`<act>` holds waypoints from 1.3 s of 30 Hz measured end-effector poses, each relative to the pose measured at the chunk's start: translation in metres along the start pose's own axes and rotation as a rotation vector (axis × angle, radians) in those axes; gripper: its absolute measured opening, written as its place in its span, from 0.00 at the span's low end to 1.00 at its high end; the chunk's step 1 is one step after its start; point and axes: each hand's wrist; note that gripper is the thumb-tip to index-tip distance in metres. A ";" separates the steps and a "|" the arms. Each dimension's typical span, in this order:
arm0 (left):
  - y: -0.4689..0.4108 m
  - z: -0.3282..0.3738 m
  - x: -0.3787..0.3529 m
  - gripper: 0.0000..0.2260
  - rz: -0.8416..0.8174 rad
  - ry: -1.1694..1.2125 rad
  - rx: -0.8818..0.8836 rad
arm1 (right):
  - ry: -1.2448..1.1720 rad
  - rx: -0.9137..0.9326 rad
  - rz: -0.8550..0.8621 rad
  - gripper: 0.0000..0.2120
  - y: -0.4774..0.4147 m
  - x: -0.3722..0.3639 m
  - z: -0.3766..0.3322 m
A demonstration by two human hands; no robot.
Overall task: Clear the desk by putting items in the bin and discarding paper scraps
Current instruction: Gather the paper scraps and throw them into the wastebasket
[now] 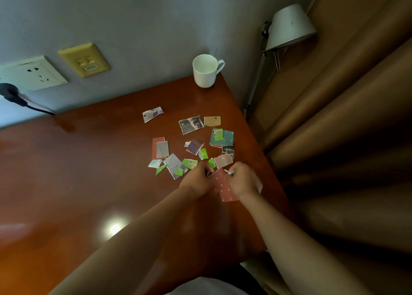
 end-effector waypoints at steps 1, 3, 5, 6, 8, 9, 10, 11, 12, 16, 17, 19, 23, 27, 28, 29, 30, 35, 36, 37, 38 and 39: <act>0.000 0.002 -0.001 0.12 0.010 -0.088 -0.010 | -0.009 -0.006 -0.008 0.05 0.000 -0.001 0.001; 0.001 0.005 -0.004 0.17 0.046 -0.257 -0.045 | -0.045 -0.009 -0.017 0.04 -0.001 -0.003 0.002; 0.000 0.006 -0.007 0.20 0.095 -0.408 -0.079 | -0.154 -0.024 -0.027 0.05 -0.003 -0.004 0.005; 0.000 0.006 -0.008 0.21 0.116 -0.456 -0.087 | -0.235 -0.036 -0.029 0.04 -0.003 -0.003 0.006; 0.000 0.007 -0.011 0.19 0.139 -0.502 -0.081 | -0.424 -0.083 -0.017 0.02 -0.004 -0.002 0.008; 0.001 0.009 -0.011 0.18 0.144 -0.511 -0.072 | -0.523 -0.116 -0.005 0.02 -0.004 -0.001 0.009; 0.002 0.010 -0.011 0.17 0.152 -0.515 -0.067 | -0.613 -0.147 0.004 0.01 -0.004 0.000 0.011; 0.002 0.011 -0.012 0.19 0.165 -0.523 -0.066 | -0.686 -0.179 0.005 0.01 -0.004 0.000 0.013; 0.003 0.012 -0.012 0.21 0.183 -0.537 -0.066 | -0.746 -0.207 0.000 0.02 -0.003 0.002 0.014; 0.004 0.012 -0.016 0.23 0.226 -0.586 -0.066 | -0.894 -0.270 -0.046 0.04 -0.001 0.006 0.018; 0.005 0.013 -0.016 0.21 0.227 -0.592 -0.062 | -0.904 -0.275 -0.049 0.05 0.000 0.007 0.018; 0.004 0.013 -0.017 0.21 0.219 -0.591 -0.054 | -0.903 -0.267 -0.039 0.06 0.003 0.009 0.019; 0.003 0.017 -0.016 0.24 0.192 -0.588 -0.043 | -0.861 -0.219 -0.010 0.06 0.007 0.011 0.023; 0.004 0.018 -0.016 0.21 0.197 -0.642 -0.104 | -0.755 -0.209 0.030 0.06 0.008 0.012 0.028; 0.004 0.017 -0.016 0.19 0.181 -0.649 -0.118 | -0.716 -0.207 0.037 0.06 0.008 0.011 0.030; 0.004 0.017 -0.016 0.16 0.154 -0.645 -0.128 | -0.676 -0.206 0.043 0.06 0.007 0.011 0.031; 0.003 0.016 -0.016 0.13 0.120 -0.630 -0.137 | -0.635 -0.205 0.042 0.06 0.007 0.010 0.032; 0.001 0.015 -0.015 0.04 0.013 -0.512 -0.171 | -0.365 -0.104 -0.037 0.21 0.010 0.009 0.032; 0.001 0.015 -0.014 0.04 0.014 -0.494 -0.175 | -0.328 -0.078 -0.044 0.24 0.010 0.008 0.031; 0.001 0.014 -0.014 0.05 0.016 -0.483 -0.177 | -0.298 -0.057 -0.050 0.26 0.009 0.007 0.030; 0.000 0.014 -0.014 0.05 0.017 -0.476 -0.180 | -0.272 -0.040 -0.056 0.26 0.009 0.007 0.029; 0.000 0.013 -0.014 0.05 0.015 -0.471 -0.183 | -0.246 -0.027 -0.060 0.26 0.008 0.006 0.029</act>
Point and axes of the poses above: each hand's wrist, its own y-axis away from the middle knuckle, its own x-axis out of the back of the hand, z = x × y, and after that the axes turned 5 degrees about -y, right-handed
